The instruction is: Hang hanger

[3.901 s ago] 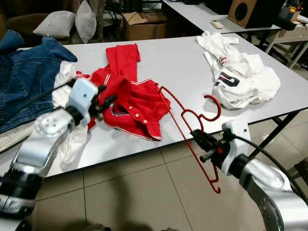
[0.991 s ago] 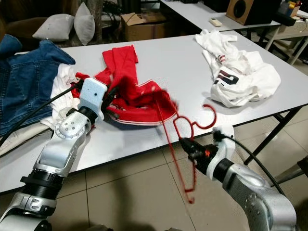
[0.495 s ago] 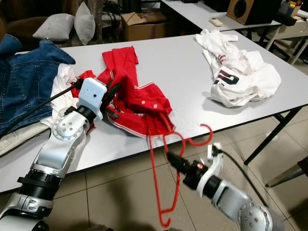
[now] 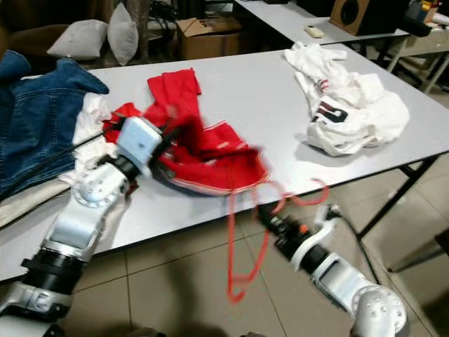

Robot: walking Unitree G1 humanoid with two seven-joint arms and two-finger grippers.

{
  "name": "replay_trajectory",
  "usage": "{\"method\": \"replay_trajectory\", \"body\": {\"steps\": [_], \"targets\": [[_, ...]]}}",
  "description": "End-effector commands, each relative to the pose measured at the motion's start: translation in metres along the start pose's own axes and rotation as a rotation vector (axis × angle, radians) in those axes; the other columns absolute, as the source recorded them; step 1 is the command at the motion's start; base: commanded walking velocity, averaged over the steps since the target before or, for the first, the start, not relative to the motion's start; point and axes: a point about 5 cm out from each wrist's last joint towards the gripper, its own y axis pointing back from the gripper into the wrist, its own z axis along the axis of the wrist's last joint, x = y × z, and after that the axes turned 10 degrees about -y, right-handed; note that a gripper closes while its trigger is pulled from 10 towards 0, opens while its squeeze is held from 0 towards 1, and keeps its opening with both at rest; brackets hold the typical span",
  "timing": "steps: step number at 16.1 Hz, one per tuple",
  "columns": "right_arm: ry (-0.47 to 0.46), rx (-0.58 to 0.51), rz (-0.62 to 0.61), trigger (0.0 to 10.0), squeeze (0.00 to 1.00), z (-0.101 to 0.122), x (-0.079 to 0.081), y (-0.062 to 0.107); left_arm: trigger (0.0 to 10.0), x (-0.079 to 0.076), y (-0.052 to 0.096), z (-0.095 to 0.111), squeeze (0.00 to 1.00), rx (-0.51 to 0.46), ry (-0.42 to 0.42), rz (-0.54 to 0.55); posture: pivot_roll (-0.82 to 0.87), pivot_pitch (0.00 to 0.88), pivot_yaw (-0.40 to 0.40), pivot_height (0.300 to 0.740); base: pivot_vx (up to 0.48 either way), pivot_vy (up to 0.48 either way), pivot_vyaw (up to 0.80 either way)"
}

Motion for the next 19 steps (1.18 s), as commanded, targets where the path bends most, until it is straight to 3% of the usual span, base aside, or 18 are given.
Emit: {"method": "replay_trajectory", "body": {"steps": [1, 3, 5, 7, 9, 10, 13, 15, 18, 19], "targets": [[-0.068, -0.058, -0.008, 10.0, 0.0, 0.01, -0.004, 0.0, 0.0, -0.004, 0.001, 0.005, 0.0, -0.032, -0.028, -0.05, -0.05, 0.0, -0.001, 0.74, 0.0, 0.0, 0.0], [-0.127, -0.107, -0.02, 10.0, 0.0, 0.018, -0.007, -0.006, 0.0, -0.013, 0.003, 0.001, 0.0, -0.018, -0.053, -0.114, -0.05, 0.0, -0.001, 0.74, 0.0, 0.0, 0.0], [-0.179, -0.172, -0.015, 10.0, 0.0, 0.031, 0.0, -0.021, 0.0, -0.024, 0.005, -0.004, 0.0, 0.008, -0.076, -0.175, -0.05, 0.0, -0.008, 0.74, 0.0, 0.0, 0.0], [-0.234, -0.226, 0.038, 10.0, 0.0, 0.045, 0.021, -0.044, 0.0, -0.036, 0.007, -0.011, 0.0, 0.041, -0.093, -0.207, -0.04, 0.0, -0.012, 0.74, 0.0, 0.0, 0.0], [-0.238, -0.243, 0.022, 10.0, 0.0, 0.049, 0.028, -0.057, 0.0, -0.04, 0.006, -0.012, 0.0, 0.049, -0.093, -0.207, -0.04, 0.0, -0.016, 0.74, 0.0, 0.0, 0.0], [-0.225, -0.29, 0.041, 10.0, 0.0, 0.058, 0.042, -0.071, 0.0, -0.044, 0.004, -0.011, 0.0, 0.049, -0.091, -0.211, -0.04, 0.0, -0.021, 0.74, 0.0, 0.0, 0.0], [-0.256, -0.39, 0.15, 10.0, 0.0, 0.074, 0.068, -0.084, 0.0, -0.049, 0.002, -0.006, 0.0, 0.033, -0.05, -0.209, -0.04, 0.0, -0.022, 0.74, 0.0, 0.0, 0.0], [-0.353, -0.421, 0.279, 10.0, 0.0, 0.083, 0.086, -0.086, 0.0, -0.05, 0.002, -0.01, 0.0, 0.057, -0.049, -0.205, -0.03, 0.0, -0.026, 0.74, 0.0, 0.0, 0.0], [-0.321, -0.482, 0.229, 10.0, 0.0, 0.087, 0.082, -0.09, 0.0, -0.046, 0.001, -0.004, 0.0, 0.032, 0.046, -0.159, -0.04, 0.0, -0.026, 0.74, 0.0, 0.0, 0.0], [-0.22, -0.482, 0.171, 10.0, 0.0, 0.086, 0.08, -0.094, 0.0, -0.045, 0.0, 0.0, 0.0, 0.021, 0.11, -0.137, -0.03, 0.0, -0.025, 0.74, 0.0, 0.0, 0.0]]}}
